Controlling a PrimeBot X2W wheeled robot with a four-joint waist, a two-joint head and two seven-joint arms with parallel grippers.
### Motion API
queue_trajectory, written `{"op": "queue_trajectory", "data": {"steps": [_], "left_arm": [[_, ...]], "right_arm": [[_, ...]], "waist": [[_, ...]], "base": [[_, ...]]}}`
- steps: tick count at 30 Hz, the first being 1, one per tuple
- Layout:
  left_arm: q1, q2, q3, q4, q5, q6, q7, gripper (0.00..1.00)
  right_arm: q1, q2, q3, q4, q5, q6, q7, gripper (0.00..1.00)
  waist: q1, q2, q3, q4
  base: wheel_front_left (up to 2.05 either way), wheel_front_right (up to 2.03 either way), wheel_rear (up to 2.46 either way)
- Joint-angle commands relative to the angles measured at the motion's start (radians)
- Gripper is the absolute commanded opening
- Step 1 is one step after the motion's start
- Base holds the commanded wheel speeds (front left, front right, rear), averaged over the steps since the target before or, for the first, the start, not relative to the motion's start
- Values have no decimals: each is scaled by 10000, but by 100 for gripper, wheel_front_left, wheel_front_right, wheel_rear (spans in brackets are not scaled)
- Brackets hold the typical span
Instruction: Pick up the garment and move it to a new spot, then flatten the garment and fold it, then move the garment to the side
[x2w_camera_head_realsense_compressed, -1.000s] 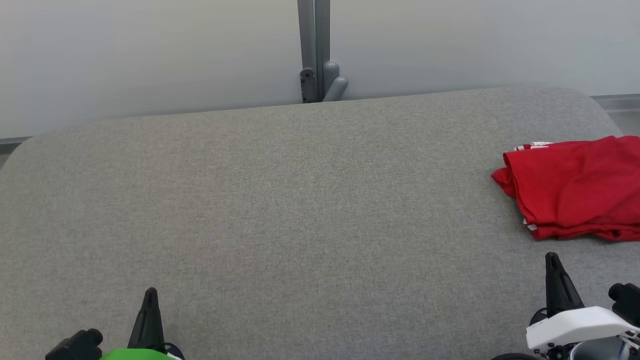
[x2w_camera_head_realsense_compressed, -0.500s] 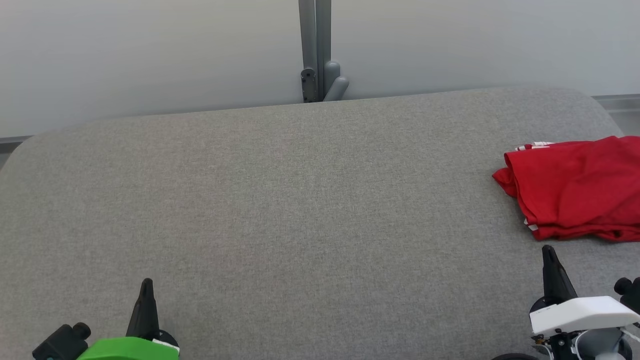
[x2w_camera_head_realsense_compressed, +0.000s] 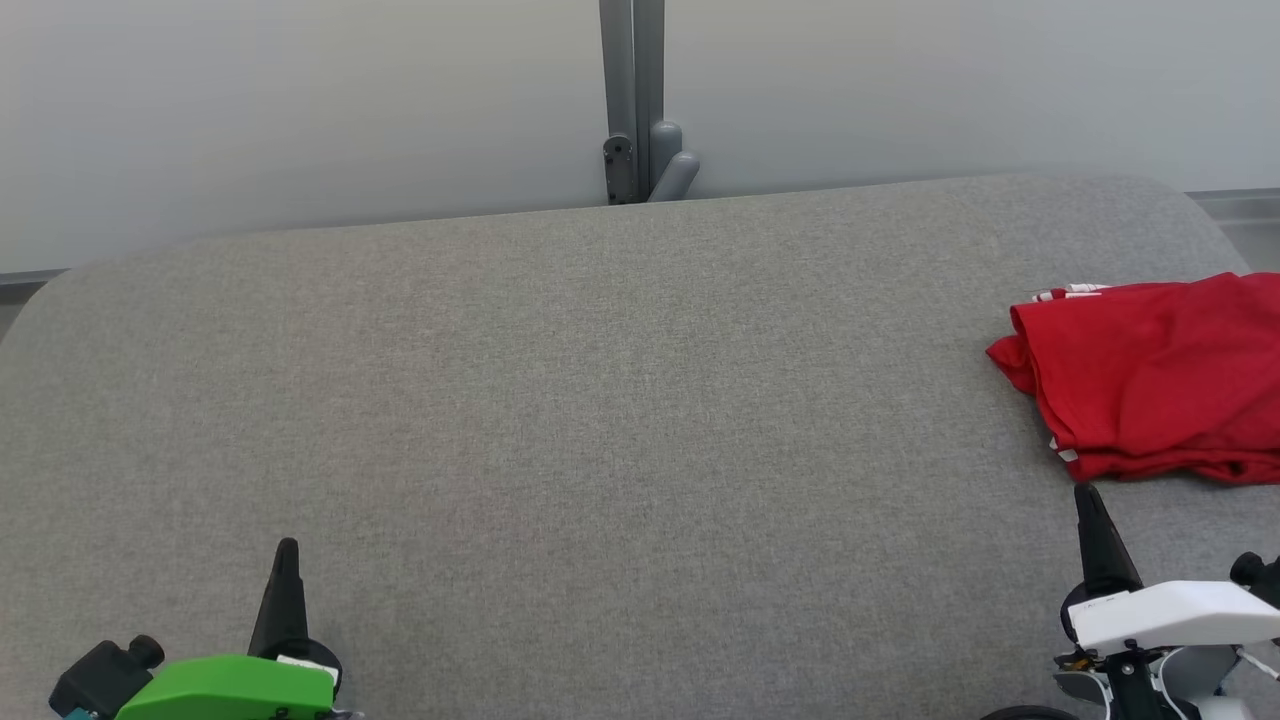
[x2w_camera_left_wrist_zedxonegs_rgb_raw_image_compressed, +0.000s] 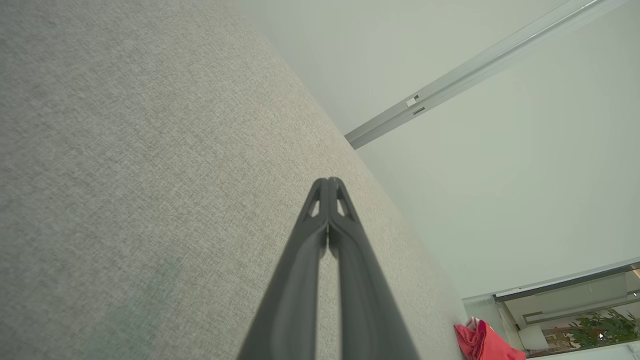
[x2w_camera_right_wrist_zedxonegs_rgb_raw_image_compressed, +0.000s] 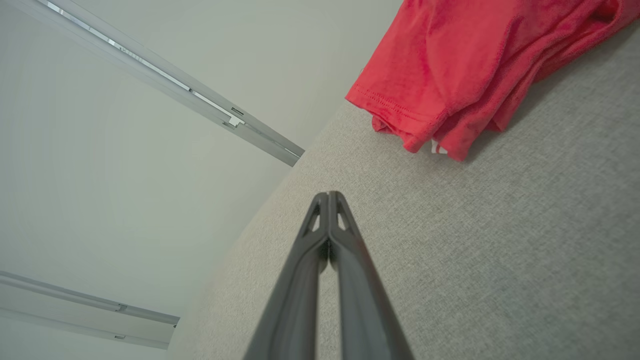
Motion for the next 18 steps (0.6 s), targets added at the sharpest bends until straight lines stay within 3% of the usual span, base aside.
{"op": "queue_trajectory", "data": {"steps": [1, 18], "left_arm": [[-266, 63, 51, -116, -340, -66, 69, 0], [-564, 77, 185, -104, -2070, -95, 518, 0]], "right_arm": [[-254, -74, 15, -61, 366, -4, 80, 0], [-500, -86, 82, 55, 2407, -5, 564, 0]], "waist": [[0, 0, 1, 3], [0, 0, 12, 32]], "base": [[0, 0, 0], [0, 0, 0]]}}
